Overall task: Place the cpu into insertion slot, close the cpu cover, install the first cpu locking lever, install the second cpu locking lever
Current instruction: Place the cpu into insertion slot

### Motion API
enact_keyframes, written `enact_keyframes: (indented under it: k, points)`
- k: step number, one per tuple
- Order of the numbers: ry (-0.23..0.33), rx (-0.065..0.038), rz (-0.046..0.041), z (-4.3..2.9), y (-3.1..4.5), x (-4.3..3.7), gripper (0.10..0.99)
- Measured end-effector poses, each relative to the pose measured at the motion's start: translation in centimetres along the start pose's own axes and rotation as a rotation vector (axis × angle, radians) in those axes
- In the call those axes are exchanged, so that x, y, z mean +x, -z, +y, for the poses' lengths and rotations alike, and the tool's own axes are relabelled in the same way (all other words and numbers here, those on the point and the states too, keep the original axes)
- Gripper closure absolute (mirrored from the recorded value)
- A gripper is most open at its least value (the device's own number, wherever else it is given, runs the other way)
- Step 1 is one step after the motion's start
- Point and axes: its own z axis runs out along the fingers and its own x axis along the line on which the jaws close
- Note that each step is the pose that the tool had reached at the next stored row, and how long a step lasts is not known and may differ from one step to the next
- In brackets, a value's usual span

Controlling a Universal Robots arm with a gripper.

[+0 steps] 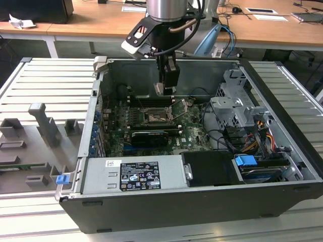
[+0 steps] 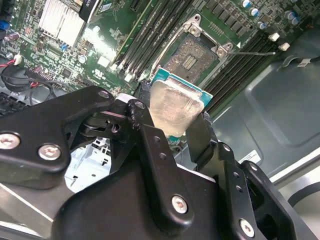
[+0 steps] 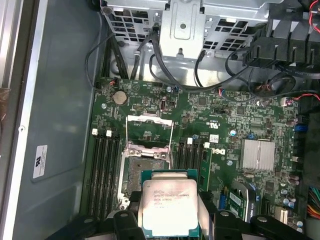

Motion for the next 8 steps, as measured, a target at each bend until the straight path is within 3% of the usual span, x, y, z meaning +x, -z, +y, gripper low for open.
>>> enact_keyframes:
  k: [8]
  points:
    - [0.000, 0.000, 0.0001, -0.02, -0.27, 0.00, 0.557]
